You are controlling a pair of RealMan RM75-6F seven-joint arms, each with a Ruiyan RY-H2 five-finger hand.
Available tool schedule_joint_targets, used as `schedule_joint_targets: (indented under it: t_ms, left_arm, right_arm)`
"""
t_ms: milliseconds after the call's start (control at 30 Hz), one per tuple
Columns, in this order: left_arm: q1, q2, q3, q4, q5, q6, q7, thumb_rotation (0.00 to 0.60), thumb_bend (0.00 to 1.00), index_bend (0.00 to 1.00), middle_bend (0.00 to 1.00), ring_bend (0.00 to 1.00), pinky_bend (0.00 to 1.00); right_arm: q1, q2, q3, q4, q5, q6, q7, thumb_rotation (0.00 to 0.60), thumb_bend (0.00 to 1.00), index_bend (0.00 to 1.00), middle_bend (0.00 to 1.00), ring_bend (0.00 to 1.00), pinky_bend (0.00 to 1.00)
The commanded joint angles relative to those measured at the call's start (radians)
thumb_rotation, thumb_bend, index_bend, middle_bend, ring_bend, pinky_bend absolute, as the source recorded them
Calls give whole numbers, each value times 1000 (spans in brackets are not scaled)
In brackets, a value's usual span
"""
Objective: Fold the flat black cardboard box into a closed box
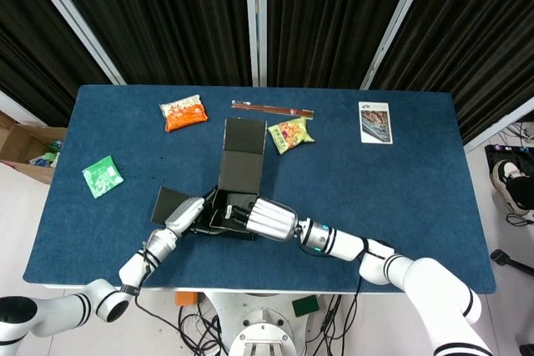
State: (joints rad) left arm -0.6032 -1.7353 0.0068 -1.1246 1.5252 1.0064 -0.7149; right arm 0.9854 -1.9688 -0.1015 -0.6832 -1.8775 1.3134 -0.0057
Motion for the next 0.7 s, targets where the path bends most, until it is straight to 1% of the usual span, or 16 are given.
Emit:
schedule_joint_targets:
  t_ms: [33, 167, 233, 267, 333, 400, 500, 567, 700]
  left_arm:
    - [1, -1, 0, 0, 2, 3, -1, 247, 0, 18, 92, 530, 760]
    - [1, -3, 1, 5, 0, 0, 3, 251, 0, 18, 91, 530, 760]
    - [3, -7, -4, 11, -6, 1, 10, 260, 0, 45, 111, 532, 761]
    - [6, -13, -11, 16, -13, 7, 17, 269, 0, 80, 138, 536, 762]
    - [11, -22, -18, 22, -23, 12, 25, 297, 0, 194, 229, 554, 763]
    - [16, -33, -25, 32, -31, 18, 36, 317, 0, 285, 308, 571, 763]
    - [19, -42, -30, 42, -34, 25, 47, 335, 0, 374, 382, 579, 765]
    - [20, -45, -31, 47, -31, 30, 51, 345, 0, 388, 400, 580, 765]
    - [21, -50, -29, 57, -25, 35, 53, 348, 0, 389, 404, 581, 764]
  right_arm:
    - [0, 4, 0, -5, 0, -5, -5, 600, 158, 442, 387, 777, 1000]
    - [0, 10, -3, -17, -1, -16, -7, 600, 158, 442, 390, 777, 1000]
    - [0, 15, -5, -22, -1, -25, -11, 600, 157, 443, 393, 777, 1000]
    - [0, 19, -5, -27, 0, -29, -15, 600, 157, 444, 396, 777, 1000]
    - [-1, 25, -1, -37, 2, -31, -18, 600, 157, 448, 400, 777, 1000]
    - [-2, 31, 4, -50, 4, -25, -21, 600, 156, 448, 398, 777, 1000]
    - [-5, 37, 14, -64, 10, -18, -27, 600, 156, 449, 392, 777, 1000]
    - [-9, 41, 17, -68, 13, -17, -31, 600, 156, 449, 388, 777, 1000]
    - [-16, 45, 14, -69, 19, -34, -32, 600, 156, 450, 389, 777, 1000]
